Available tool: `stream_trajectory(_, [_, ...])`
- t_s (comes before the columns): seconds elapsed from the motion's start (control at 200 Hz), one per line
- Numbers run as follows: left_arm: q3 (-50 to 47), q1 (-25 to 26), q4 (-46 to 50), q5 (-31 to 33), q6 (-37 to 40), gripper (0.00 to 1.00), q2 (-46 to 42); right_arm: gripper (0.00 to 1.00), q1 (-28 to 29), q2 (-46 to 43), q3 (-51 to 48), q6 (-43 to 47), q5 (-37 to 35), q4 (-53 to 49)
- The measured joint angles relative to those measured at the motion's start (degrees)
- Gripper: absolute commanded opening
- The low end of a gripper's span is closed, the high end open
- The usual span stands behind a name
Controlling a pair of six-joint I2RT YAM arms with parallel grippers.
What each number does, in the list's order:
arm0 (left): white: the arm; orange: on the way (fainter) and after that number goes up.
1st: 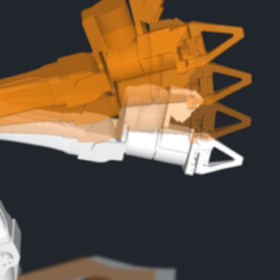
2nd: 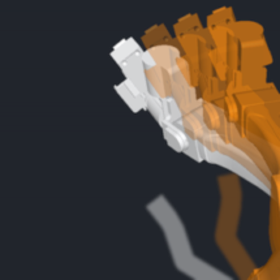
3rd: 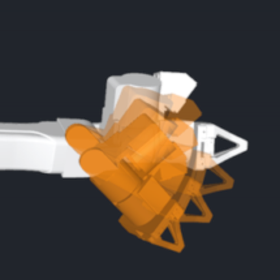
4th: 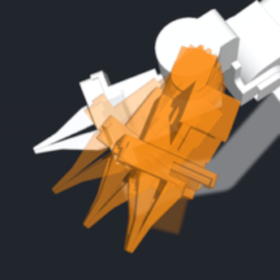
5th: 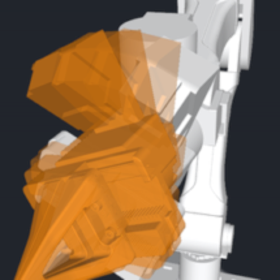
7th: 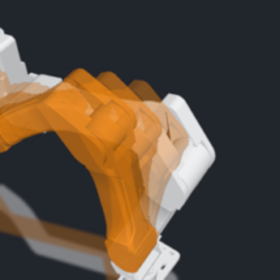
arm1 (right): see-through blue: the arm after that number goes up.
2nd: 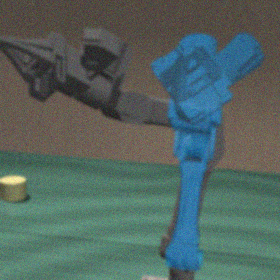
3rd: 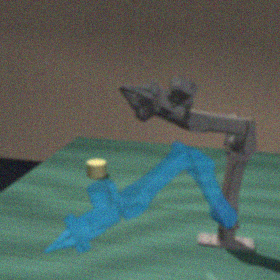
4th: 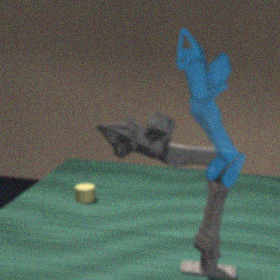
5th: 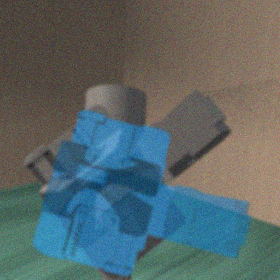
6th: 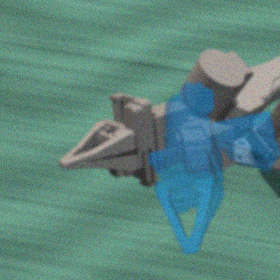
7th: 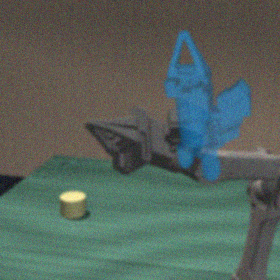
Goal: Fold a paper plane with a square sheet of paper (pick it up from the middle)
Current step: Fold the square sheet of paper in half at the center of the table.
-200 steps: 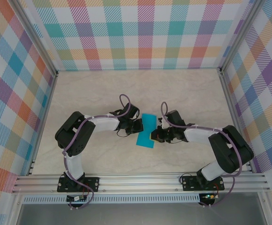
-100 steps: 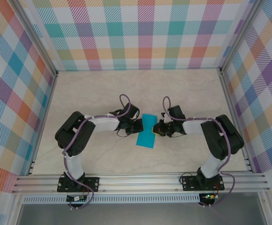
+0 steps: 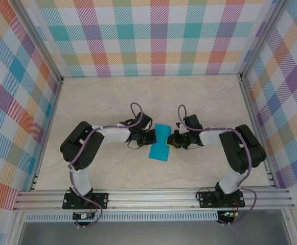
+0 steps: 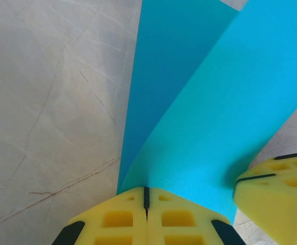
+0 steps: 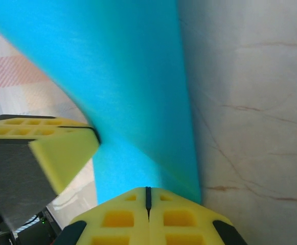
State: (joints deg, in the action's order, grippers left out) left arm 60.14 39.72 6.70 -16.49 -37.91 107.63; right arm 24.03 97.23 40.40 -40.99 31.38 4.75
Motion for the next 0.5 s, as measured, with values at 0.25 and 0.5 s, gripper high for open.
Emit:
stream_trajectory(0.25, [0.09,0.07,0.22,0.13,0.02,0.0,0.0,0.0,-0.44,1.16,4.04,1.36,-0.33,-0.09])
stream_trajectory(0.5, [0.13,0.24,0.37,0.57,0.04,0.0,0.0,0.0,-1.18,5.22,4.07,2.23,-0.66,-0.28])
